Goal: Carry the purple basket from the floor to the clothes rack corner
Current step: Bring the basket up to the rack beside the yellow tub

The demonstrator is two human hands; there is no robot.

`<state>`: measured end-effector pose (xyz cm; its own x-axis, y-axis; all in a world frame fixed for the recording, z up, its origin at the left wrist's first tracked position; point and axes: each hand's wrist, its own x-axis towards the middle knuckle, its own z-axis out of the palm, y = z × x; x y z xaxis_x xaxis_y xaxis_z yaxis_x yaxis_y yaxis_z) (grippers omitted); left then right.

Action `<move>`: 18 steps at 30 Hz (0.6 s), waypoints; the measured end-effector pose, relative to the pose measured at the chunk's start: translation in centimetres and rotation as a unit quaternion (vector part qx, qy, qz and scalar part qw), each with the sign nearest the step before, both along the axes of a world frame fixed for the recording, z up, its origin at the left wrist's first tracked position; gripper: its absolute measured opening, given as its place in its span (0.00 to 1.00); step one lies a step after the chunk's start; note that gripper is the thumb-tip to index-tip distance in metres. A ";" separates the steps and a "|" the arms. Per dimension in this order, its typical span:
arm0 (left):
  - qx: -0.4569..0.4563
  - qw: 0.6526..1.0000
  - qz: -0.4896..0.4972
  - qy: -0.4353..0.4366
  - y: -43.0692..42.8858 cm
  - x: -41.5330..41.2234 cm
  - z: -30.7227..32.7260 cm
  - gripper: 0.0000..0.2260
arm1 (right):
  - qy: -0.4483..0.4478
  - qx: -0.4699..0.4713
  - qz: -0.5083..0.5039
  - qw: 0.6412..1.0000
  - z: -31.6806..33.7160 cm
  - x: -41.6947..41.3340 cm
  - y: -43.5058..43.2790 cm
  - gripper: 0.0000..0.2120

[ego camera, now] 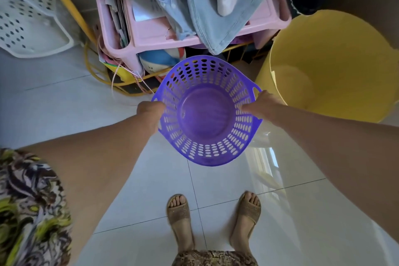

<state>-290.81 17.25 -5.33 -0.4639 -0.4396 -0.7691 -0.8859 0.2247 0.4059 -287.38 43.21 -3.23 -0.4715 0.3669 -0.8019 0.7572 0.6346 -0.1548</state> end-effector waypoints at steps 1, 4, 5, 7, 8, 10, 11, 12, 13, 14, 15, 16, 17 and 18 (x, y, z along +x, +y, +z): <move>0.008 1.000 0.005 0.004 -0.1 -0.1 -0.2 0.10 | 0.002 0.005 -0.001 1.000 -0.2 -0.2 0.0 0.36; 0.027 0.999 0.019 0.014 -0.4 -0.5 -0.9 0.10 | 0.007 0.046 0.005 0.999 -0.8 -0.7 0.1 0.39; 0.031 0.999 0.023 0.014 -0.5 -0.6 -1.1 0.11 | 0.009 0.060 0.004 0.998 -0.9 -0.9 0.1 0.39; 0.029 0.999 0.024 0.014 -0.7 -0.7 -1.7 0.12 | 0.014 0.073 0.000 0.997 -1.1 -1.0 0.2 0.39; 0.020 0.999 0.021 0.016 -0.7 -0.7 -1.9 0.13 | 0.016 0.075 -0.001 0.997 -1.2 -1.1 0.2 0.40; 0.001 1.000 0.020 0.022 -0.9 -0.8 -2.3 0.13 | 0.017 0.081 0.008 0.997 -1.4 -1.0 0.2 0.42; -0.004 0.999 0.021 0.025 -0.9 -0.8 -2.5 0.14 | 0.016 0.084 0.017 0.996 -1.6 -1.0 0.2 0.43; -0.007 0.999 0.023 0.029 -0.9 -0.8 -2.6 0.14 | 0.013 0.083 0.025 0.996 -1.6 -0.9 0.2 0.43; -0.009 0.999 0.023 0.033 -0.8 -0.8 -2.6 0.14 | 0.009 0.081 0.034 0.996 -1.6 -0.8 0.2 0.43; -0.008 0.999 0.020 0.036 -0.6 -0.8 -2.5 0.15 | 0.004 0.077 0.042 0.996 -1.6 -0.8 0.2 0.43; -0.005 0.999 0.014 0.038 -0.5 -0.8 -2.5 0.14 | 0.000 0.073 0.048 0.996 -1.5 -0.8 0.3 0.43; -0.002 0.999 0.006 0.038 -0.3 -0.7 -2.5 0.14 | -0.005 0.068 0.054 0.996 -1.4 -0.7 0.5 0.42; 0.001 0.999 -0.002 0.036 -0.1 -0.7 -2.4 0.14 | -0.008 0.063 0.062 0.996 -1.3 -0.7 0.6 0.41; 0.000 0.999 -0.009 0.031 0.0 -0.5 -2.4 0.14 | -0.012 0.062 0.076 0.995 -1.2 -0.6 0.6 0.40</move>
<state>-291.33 17.24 -7.69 -0.5183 -0.4305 -0.7390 -0.8550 0.2392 0.4602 -287.94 43.85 -4.43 -0.5098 0.3893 -0.7672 0.6539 0.7548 -0.0515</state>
